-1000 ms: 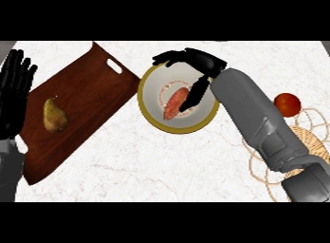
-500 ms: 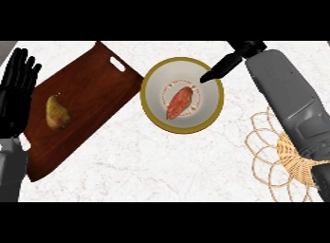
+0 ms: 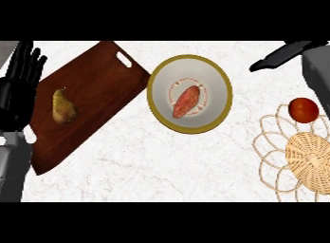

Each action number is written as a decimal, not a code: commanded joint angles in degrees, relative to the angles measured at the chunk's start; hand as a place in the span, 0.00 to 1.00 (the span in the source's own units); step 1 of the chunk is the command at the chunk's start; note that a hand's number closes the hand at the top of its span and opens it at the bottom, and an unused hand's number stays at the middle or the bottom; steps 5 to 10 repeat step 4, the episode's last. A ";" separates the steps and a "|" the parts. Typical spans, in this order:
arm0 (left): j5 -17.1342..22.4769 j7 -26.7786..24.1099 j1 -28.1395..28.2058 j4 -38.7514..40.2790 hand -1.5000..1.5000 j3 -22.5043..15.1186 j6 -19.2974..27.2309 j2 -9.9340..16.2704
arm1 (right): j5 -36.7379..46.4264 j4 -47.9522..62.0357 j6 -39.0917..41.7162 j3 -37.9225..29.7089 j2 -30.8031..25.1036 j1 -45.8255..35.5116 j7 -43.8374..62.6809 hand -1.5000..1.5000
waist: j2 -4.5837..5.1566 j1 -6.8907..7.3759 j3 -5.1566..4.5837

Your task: Pick the sweet potato from the placemat and place it in the bowl

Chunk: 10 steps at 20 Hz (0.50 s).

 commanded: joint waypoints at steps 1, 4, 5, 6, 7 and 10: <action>0.57 0.55 -1.66 -0.06 0.50 0.13 -0.49 0.42 | -0.76 0.68 3.10 -1.10 -3.75 1.53 -2.33 0.00 | 0.91 1.18 0.12; -0.27 0.66 -1.17 -0.39 0.50 -1.27 0.19 -0.94 | -0.38 0.60 5.69 -0.78 -6.02 2.51 -3.16 0.00 | 0.94 1.35 0.19; -0.27 0.66 -1.17 -0.39 0.50 -1.27 0.19 -0.94 | -0.38 0.60 5.69 -0.78 -6.02 2.51 -3.16 0.00 | 0.94 1.35 0.19; -0.27 0.66 -1.17 -0.39 0.50 -1.27 0.19 -0.94 | -0.38 0.60 5.69 -0.78 -6.02 2.51 -3.16 0.00 | 0.94 1.35 0.19; -0.27 0.66 -1.17 -0.39 0.50 -1.27 0.19 -0.94 | -0.38 0.60 5.69 -0.78 -6.02 2.51 -3.16 0.00 | 0.94 1.35 0.19; -0.27 0.66 -1.17 -0.39 0.50 -1.27 0.19 -0.94 | -0.38 0.60 5.69 -0.78 -6.02 2.51 -3.16 0.00 | 0.94 1.35 0.19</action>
